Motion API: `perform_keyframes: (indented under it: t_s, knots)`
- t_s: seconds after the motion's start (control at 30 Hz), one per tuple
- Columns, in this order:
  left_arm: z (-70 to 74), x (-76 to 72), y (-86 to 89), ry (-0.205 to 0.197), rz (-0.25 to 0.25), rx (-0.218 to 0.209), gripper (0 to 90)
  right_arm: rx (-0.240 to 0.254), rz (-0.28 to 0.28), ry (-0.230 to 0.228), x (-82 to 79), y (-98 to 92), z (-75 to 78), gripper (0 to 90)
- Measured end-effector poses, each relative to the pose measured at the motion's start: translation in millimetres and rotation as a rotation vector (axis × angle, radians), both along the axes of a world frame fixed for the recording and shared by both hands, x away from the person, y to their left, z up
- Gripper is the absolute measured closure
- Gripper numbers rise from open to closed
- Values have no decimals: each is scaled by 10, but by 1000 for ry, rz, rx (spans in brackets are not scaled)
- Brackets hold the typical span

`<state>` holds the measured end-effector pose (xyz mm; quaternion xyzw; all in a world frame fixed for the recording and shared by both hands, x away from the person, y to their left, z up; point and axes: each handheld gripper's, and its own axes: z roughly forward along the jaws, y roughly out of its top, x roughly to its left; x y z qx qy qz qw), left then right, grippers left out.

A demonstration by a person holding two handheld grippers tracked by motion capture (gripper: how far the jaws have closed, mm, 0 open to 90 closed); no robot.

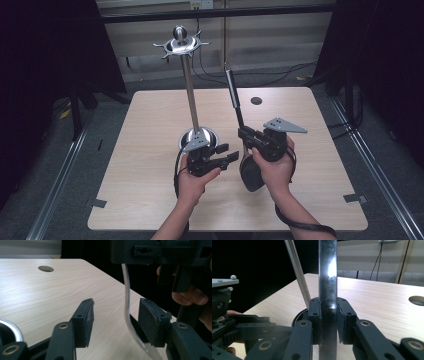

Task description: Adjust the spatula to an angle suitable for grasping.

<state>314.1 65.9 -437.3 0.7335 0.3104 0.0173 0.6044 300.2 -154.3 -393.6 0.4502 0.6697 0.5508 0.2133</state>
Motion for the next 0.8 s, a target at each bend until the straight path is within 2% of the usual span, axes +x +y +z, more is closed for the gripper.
perform_keyframes:
  t_s: [0.07, 0.13, 0.17, 0.2, 0.3, 0.33, 0.37, 0.47, 0.53, 0.6, 0.73, 0.8]
  knots:
    - [4, 2, -7, 2, 4, 7, 480, -3, 0, 1, -4, 9, -4, 756]
    - [-1, 16, -30, 2, 0, -5, 500, -4, 1, -1, -7, 27, -13, 756]
    - [2, 20, -38, 3, 8, 8, 511, -2, -1, -3, -9, 35, -17, 756]
    - [-7, 29, -58, 3, 6, -7, 522, -1, 1, -1, -10, 44, -19, 756]
    - [0, 39, -95, -4, 4, 1, 564, 0, 3, -5, -22, 74, -25, 755]
    - [2, 44, -114, -2, 9, -8, 579, 2, 3, -8, -28, 79, -25, 755]
    - [11, 48, -119, -1, 9, 1, 579, 2, 3, -8, -28, 79, -25, 755]
    - [23, 57, -164, -8, 17, -19, 629, 9, 1, -18, -50, 92, -16, 755]
    - [39, 64, -174, -13, 21, -13, 666, 13, 4, -19, -62, 94, -8, 755]
    - [50, 75, -185, -18, 9, -12, 690, 17, 4, -21, -73, 98, 1, 755]
    - [61, 64, -214, -35, -4, -15, 804, 27, -9, -21, -82, 86, 6, 754]
    - [62, 65, -214, -38, -11, -15, 815, 36, -14, -15, -82, 81, 4, 754]
